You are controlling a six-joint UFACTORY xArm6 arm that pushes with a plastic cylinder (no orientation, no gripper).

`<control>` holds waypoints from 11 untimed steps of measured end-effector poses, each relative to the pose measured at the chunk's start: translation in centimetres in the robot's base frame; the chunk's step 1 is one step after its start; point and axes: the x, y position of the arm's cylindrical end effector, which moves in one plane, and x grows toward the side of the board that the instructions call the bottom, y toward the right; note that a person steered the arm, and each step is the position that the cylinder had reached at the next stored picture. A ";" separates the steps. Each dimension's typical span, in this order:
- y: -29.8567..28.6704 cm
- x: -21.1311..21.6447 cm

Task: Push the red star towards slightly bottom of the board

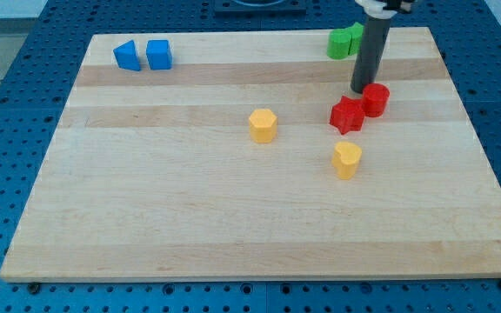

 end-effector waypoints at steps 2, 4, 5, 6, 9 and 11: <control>6.0 1.1; 0.1 6.7; -1.9 7.5; -0.4 7.7; 3.2 1.6; -2.6 7.8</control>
